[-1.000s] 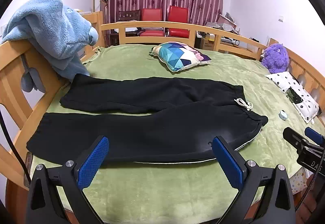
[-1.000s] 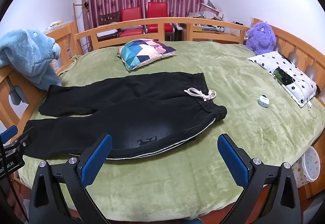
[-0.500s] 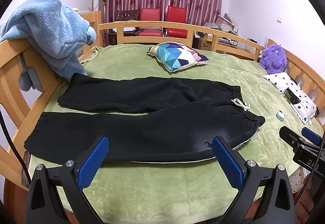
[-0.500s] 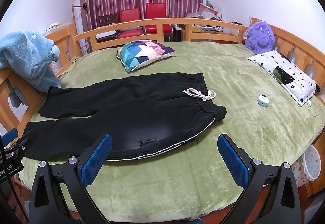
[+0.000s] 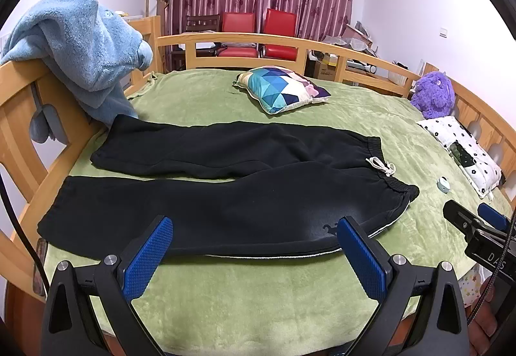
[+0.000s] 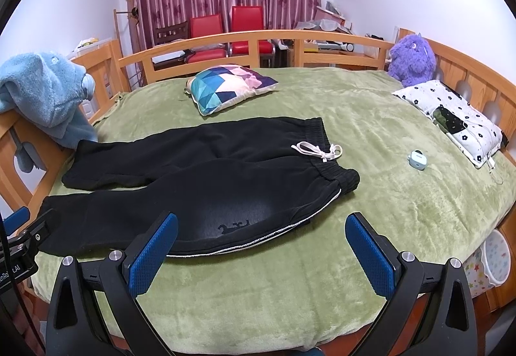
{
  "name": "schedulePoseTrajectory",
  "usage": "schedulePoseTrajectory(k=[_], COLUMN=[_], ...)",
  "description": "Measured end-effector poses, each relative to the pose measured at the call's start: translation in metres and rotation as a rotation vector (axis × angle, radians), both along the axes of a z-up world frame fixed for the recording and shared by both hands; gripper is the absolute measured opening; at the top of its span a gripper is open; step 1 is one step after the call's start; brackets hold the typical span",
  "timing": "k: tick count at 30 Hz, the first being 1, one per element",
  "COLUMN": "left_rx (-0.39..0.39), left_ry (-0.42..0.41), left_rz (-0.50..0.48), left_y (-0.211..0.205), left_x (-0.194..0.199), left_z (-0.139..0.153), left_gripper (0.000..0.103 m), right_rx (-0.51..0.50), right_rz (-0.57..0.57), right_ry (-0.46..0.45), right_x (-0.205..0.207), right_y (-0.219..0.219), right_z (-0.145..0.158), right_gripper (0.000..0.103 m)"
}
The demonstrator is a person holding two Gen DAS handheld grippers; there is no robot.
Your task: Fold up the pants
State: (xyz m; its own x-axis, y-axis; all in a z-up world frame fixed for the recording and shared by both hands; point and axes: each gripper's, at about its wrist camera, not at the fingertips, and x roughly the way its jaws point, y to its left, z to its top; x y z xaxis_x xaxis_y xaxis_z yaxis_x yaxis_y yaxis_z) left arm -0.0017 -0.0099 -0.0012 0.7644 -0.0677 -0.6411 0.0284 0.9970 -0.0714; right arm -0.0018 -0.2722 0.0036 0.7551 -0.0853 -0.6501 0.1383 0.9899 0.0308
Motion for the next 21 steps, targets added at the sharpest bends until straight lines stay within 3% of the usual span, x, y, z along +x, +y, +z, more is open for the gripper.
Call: schedulePoseTrajectory(k=[21], left_rx=[-0.003], left_ry=[0.002], left_rz=[0.001], left_y=[0.001], left_x=[-0.0006], left_z=[0.0008], left_gripper=[0.103], right_rx=[0.0], right_rz=[-0.002], right_ry=[-0.003], right_x=[-0.0009], right_y=[-0.0024], right_z=[-0.0006], right_gripper=[0.102])
